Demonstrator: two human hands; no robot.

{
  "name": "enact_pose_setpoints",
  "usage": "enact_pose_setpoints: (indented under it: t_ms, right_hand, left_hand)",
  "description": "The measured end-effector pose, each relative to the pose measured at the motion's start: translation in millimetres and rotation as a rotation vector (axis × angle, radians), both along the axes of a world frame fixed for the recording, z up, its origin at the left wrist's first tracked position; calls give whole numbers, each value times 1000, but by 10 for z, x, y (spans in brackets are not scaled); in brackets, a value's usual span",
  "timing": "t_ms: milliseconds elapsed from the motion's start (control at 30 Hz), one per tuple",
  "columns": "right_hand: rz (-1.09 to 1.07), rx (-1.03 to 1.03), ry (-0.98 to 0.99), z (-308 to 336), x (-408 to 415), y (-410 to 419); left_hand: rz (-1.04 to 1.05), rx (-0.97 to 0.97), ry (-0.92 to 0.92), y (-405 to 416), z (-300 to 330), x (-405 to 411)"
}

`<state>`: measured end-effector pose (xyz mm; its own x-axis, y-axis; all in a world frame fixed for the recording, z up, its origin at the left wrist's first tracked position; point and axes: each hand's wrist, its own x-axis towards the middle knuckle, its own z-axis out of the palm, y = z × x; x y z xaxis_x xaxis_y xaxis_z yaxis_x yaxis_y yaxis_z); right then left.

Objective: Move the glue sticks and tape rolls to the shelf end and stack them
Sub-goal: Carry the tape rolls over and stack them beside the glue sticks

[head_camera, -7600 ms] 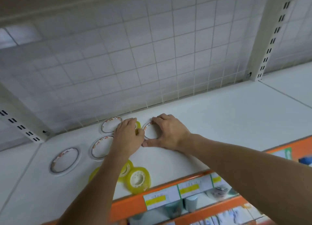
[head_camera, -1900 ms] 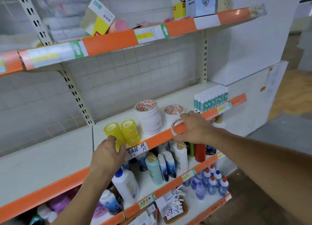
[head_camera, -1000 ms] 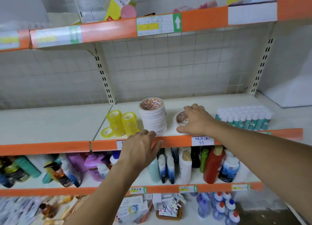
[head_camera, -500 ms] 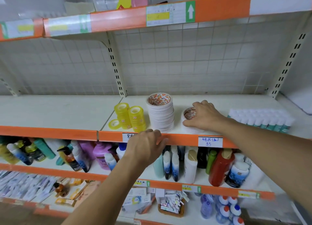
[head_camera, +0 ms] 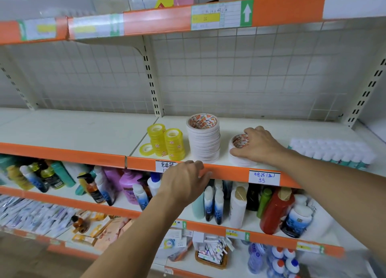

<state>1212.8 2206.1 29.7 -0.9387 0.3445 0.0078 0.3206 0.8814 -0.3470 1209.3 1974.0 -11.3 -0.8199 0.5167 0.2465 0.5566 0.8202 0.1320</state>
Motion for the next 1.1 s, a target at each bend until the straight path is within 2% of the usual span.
enact_pose_setpoints:
  t_ms: [367, 533, 800, 1100]
  right_hand:
    - [12, 45, 4, -32, 25, -32]
    - [61, 93, 157, 75, 115, -119]
    - [340, 108, 371, 634, 162, -635]
    - [675, 205, 320, 781, -100, -1941]
  left_hand:
    - [68, -28, -14, -180, -76, 67]
    - [148, -17, -39, -346, 16, -19]
    - [268, -95, -25, -838, 329, -157]
    - [464, -57, -23, -1741, 643, -110]
